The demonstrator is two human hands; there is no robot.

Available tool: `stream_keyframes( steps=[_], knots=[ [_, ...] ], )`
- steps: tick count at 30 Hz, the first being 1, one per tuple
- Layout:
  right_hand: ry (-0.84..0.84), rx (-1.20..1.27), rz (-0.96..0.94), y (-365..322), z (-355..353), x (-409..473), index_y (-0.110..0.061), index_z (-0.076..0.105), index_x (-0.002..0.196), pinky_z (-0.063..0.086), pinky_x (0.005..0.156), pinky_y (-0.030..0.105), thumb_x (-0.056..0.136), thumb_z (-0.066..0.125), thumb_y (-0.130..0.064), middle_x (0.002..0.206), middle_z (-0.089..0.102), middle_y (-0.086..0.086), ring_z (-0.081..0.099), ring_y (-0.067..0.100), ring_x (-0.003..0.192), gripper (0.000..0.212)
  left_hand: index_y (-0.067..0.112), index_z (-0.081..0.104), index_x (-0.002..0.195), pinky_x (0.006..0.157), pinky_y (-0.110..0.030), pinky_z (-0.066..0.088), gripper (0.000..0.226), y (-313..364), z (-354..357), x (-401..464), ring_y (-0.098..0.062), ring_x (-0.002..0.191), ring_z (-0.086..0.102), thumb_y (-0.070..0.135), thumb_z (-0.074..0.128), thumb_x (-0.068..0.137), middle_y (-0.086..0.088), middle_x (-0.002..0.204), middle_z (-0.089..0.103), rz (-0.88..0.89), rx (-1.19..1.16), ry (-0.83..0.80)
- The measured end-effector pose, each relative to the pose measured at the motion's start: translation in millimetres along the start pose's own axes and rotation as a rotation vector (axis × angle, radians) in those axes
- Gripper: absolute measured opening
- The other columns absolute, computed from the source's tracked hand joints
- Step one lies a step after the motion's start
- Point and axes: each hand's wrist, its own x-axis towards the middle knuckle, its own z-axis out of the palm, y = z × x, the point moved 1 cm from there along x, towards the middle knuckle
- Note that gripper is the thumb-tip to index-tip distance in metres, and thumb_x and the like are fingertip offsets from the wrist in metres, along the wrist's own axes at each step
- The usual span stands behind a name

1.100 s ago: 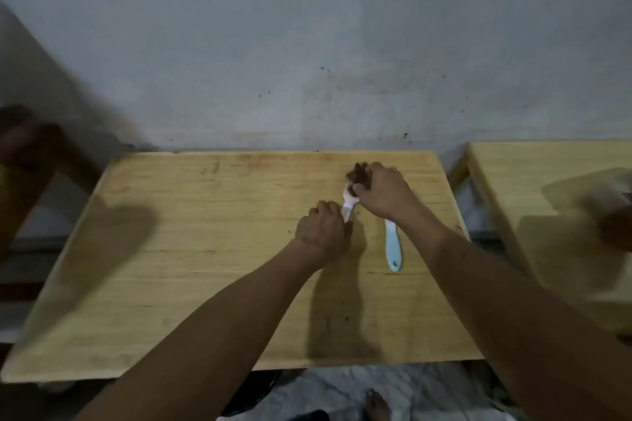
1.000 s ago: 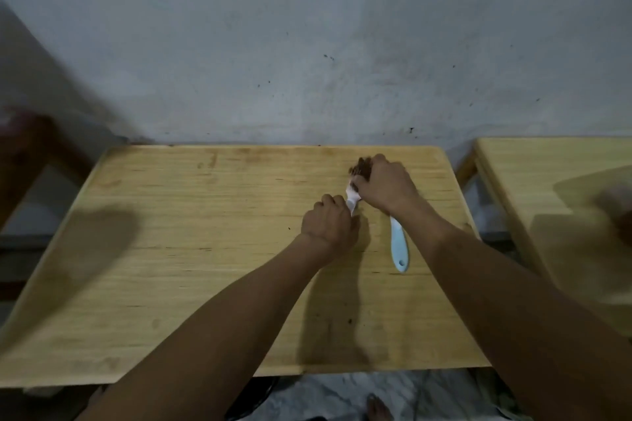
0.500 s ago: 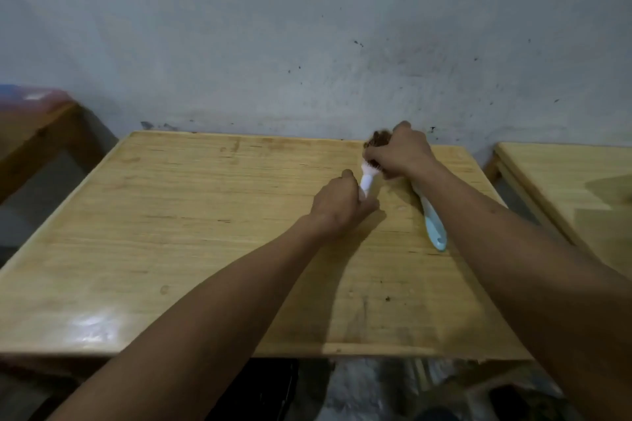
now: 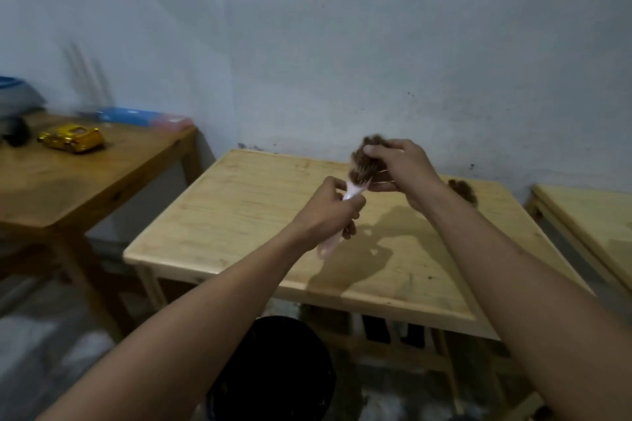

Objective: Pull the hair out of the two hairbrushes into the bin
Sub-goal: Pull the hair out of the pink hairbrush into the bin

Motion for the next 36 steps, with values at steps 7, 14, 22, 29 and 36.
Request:
stream_keyframes(
  steps=[7, 14, 22, 29, 36],
  knots=[
    [-0.27, -0.066, 0.03, 12.1, 78.1, -37.7, -0.003, 0.062, 0.111, 0.059, 0.059, 0.033, 0.077, 0.078, -0.026, 0.096, 0.075, 0.016, 0.075, 0.025, 0.069, 0.044, 0.015, 0.056, 0.105, 0.05, -0.033, 0.038, 0.038, -21.5, -64.1, -68.8, -0.021, 0.051, 0.047, 0.048, 0.063, 0.087, -0.007, 0.072, 0.057, -0.139, -0.097, 0.086],
    [-0.408, -0.067, 0.105, 39.3, 115.5, -81.2, 0.004, 0.063, 0.119, 0.057, 0.056, 0.027, 0.084, 0.076, -0.021, 0.103, 0.076, 0.02, 0.077, 0.024, 0.075, 0.046, 0.012, 0.058, 0.089, 0.046, -0.027, 0.039, 0.03, -47.7, -93.9, -132.5, -0.016, 0.048, 0.048, 0.041, 0.065, 0.09, -0.005, 0.069, 0.057, -0.197, 0.015, 0.13],
    [-0.367, -0.084, 0.148, 84.2, 115.4, -120.6, -0.008, 0.056, 0.108, 0.059, 0.052, 0.029, 0.078, 0.083, -0.018, 0.097, 0.074, 0.018, 0.075, 0.025, 0.067, 0.042, 0.008, 0.058, 0.091, 0.058, -0.029, 0.045, 0.012, -105.9, -88.2, -177.1, -0.018, 0.058, 0.052, 0.014, 0.058, 0.101, -0.008, 0.072, 0.052, -0.202, -0.114, -0.147],
    [-0.289, -0.254, -0.094, 141.8, 112.2, -156.7, -0.01, 0.068, 0.115, 0.064, 0.067, 0.045, 0.08, 0.082, -0.029, 0.083, 0.077, 0.011, 0.075, 0.025, 0.064, 0.042, 0.011, 0.058, 0.097, 0.05, -0.032, 0.038, 0.005, -171.4, -88.1, -196.8, -0.017, 0.051, 0.046, 0.015, 0.06, 0.098, -0.004, 0.068, 0.047, -0.239, -0.122, -0.142],
    [-0.175, -0.487, -0.375, 209.5, 122.1, -174.7, -0.023, 0.068, 0.125, 0.056, 0.073, 0.019, 0.089, 0.07, -0.038, 0.087, 0.072, -0.006, 0.062, -0.007, 0.062, 0.039, 0.016, 0.064, 0.099, 0.048, -0.03, 0.033, 0.005, -214.4, -89.3, -202.2, -0.012, 0.05, 0.045, 0.017, 0.06, 0.095, 0.002, 0.062, 0.05, -0.317, 0.044, -0.009]
  ],
)
